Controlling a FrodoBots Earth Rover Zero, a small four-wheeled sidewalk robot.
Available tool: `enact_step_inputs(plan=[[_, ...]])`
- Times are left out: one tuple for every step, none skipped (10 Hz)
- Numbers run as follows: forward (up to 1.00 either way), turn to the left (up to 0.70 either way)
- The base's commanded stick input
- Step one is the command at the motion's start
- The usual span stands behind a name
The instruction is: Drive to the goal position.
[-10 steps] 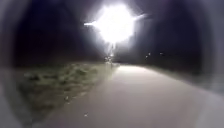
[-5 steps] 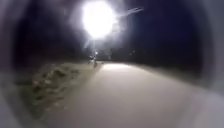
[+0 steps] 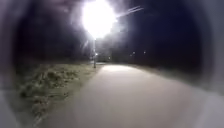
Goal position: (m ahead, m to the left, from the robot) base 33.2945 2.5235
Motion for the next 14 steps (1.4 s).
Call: enact_step_inputs(plan=[[1.0, 0.0], [1.0, 0.0], [1.0, 0.0], [1.0, 0.0], [1.0, 0.0], [1.0, 0.0], [1.0, 0.0], [1.0, 0.0], [1.0, 0.0], [1.0, 0.0], [1.0, 0.0], [1.0, 0.0], [1.0, 0.0], [1.0, 0.0]])
